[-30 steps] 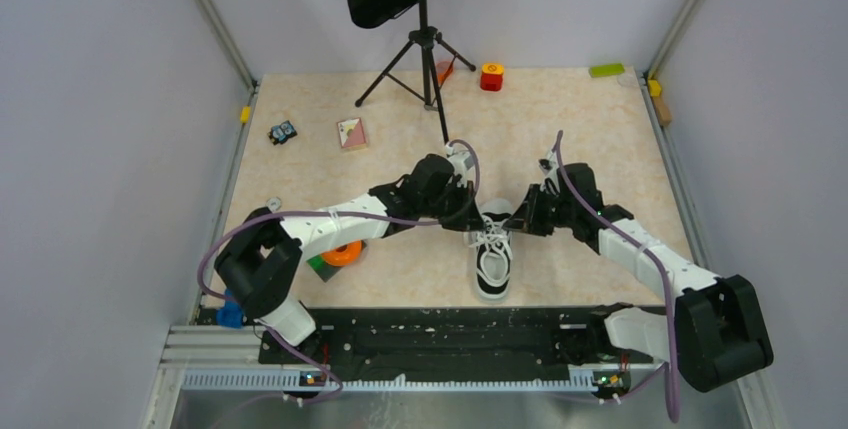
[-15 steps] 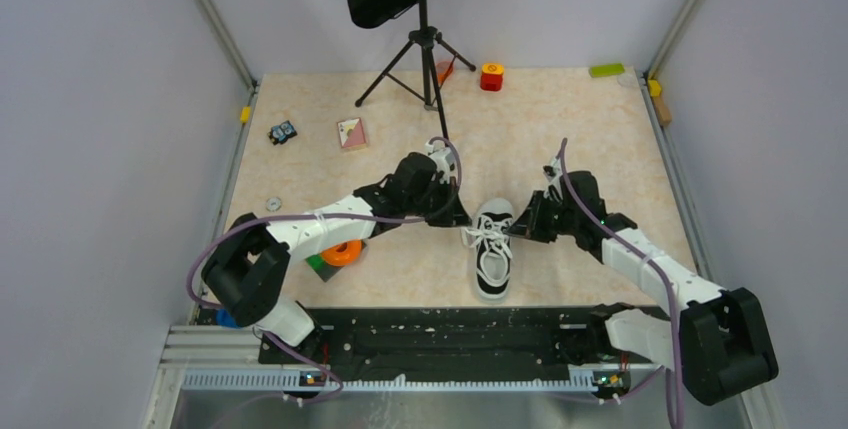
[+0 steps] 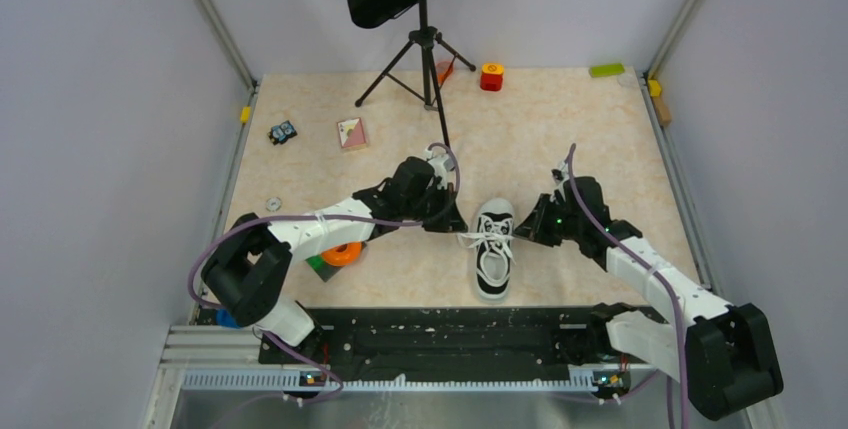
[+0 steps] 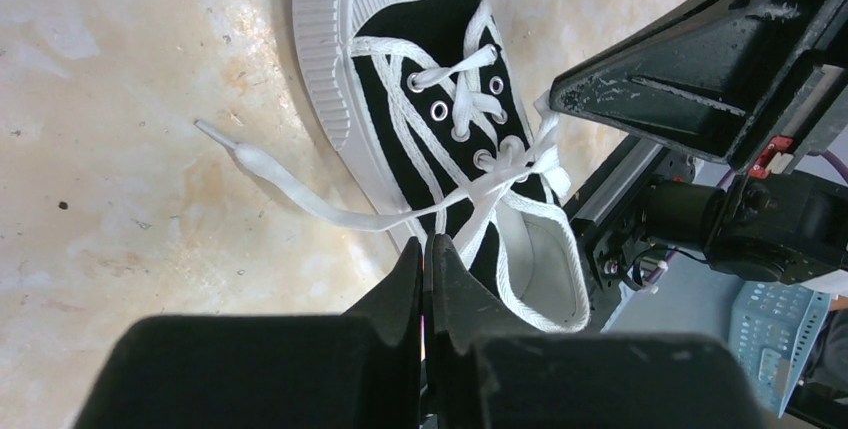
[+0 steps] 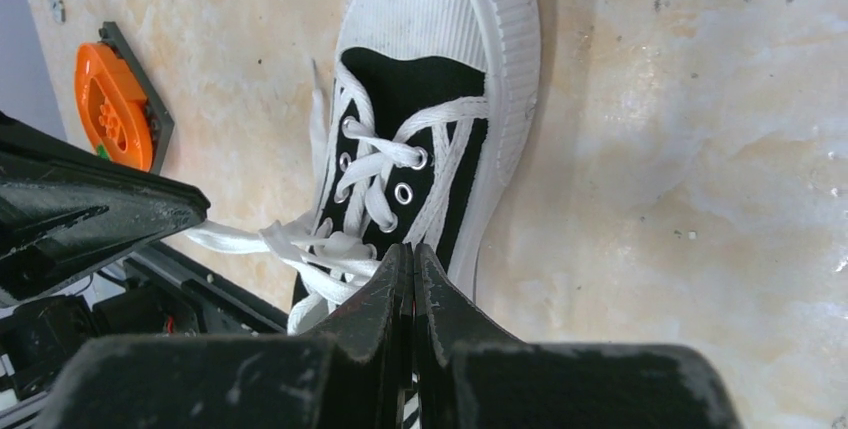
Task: Tie the shoes
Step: Tie the shoelace on the shoe.
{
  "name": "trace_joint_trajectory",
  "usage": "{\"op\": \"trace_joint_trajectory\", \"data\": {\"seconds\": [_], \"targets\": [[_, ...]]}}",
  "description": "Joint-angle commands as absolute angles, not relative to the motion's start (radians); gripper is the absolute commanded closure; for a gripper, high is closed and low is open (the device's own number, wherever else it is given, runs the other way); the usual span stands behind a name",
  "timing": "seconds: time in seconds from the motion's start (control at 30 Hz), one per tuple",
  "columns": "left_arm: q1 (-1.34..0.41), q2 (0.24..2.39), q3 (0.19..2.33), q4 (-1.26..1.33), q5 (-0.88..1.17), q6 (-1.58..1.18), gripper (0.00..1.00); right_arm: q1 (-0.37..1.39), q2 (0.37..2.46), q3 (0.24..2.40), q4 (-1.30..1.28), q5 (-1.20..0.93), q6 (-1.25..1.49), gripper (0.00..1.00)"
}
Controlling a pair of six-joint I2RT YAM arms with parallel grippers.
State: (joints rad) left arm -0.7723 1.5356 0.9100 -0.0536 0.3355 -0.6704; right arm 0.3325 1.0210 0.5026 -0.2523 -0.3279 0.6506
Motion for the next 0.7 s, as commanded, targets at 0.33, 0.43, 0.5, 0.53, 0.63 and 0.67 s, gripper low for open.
{"op": "trace_joint_trajectory", "data": {"seconds": [0.33,0.43,0.5,0.53,0.63,0.67], "targets": [[-0.748,1.531,0.877,-0.067,0.397,-0.599,1.00,0.325,0.992,0.515,-0.224,-0.243,0.680,1.00],[-0.737,1.525,0.869,-0.068,0.393,-0.595,1.00,0.326,1.002,0.530,-0.223,-0.243,0.676,1.00],[-0.730,1.529,0.868,-0.074,0.395,-0.589,1.00,0.326,1.011,0.530,-0.222,-0.246,0.674,1.00],[-0.728,1.533,0.869,-0.076,0.398,-0.583,1.00,0.326,1.014,0.528,-0.217,-0.247,0.673,1.00],[-0.721,1.541,0.868,-0.076,0.406,-0.576,1.00,0.325,1.022,0.522,-0.201,-0.252,0.675,1.00],[-0.719,1.543,0.867,-0.077,0.405,-0.574,1.00,0.325,1.024,0.523,-0.197,-0.252,0.676,1.00]]}}
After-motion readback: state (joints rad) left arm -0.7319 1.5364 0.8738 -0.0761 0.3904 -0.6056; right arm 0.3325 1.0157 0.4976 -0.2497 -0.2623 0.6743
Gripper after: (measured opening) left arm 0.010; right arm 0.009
